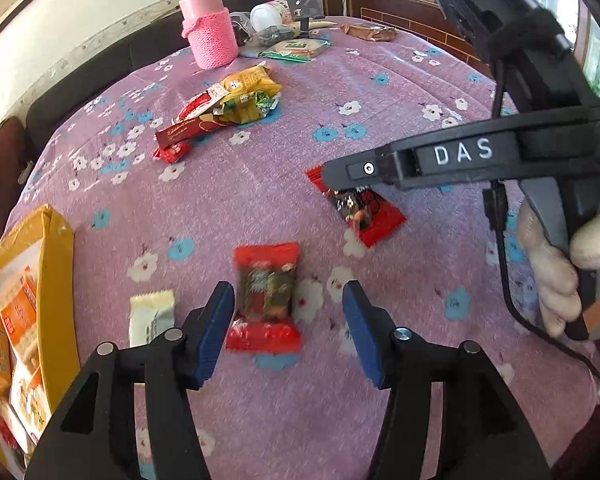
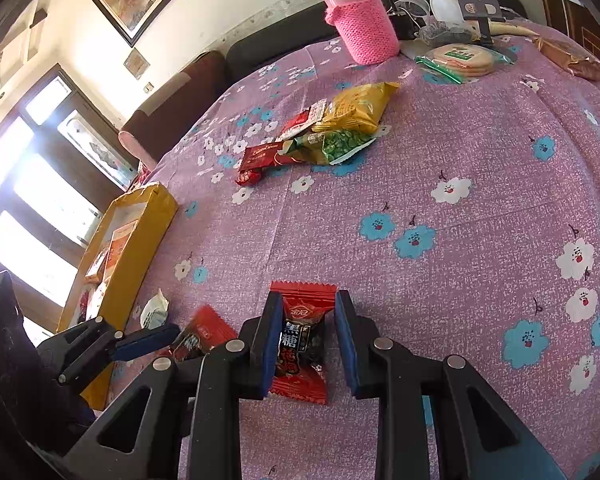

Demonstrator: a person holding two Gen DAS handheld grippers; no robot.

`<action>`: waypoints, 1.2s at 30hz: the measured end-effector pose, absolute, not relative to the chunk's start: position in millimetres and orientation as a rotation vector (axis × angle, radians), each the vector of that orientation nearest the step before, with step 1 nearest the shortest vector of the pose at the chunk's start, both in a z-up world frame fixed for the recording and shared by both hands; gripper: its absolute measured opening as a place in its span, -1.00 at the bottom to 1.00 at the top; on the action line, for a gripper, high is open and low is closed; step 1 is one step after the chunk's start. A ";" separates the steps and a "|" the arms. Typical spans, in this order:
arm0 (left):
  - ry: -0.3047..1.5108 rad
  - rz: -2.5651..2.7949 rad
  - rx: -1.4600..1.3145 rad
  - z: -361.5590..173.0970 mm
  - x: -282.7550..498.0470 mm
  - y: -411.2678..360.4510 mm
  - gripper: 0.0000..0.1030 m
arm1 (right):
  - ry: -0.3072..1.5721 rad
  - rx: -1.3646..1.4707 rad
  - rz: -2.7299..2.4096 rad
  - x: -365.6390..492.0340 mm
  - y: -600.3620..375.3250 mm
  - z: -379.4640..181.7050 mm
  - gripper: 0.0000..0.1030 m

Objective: Organize snacks
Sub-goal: 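Carry both red candies over the tray and open both tools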

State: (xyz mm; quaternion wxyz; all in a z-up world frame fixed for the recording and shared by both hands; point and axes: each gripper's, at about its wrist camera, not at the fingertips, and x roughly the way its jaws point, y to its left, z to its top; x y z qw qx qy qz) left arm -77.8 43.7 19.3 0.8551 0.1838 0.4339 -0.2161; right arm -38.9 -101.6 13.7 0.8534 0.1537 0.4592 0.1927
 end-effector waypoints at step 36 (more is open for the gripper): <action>0.830 0.020 -0.245 51.9 -173.9 283.4 -0.53 | 0.971 0.160 0.820 -75.5 123.8 84.7 -0.49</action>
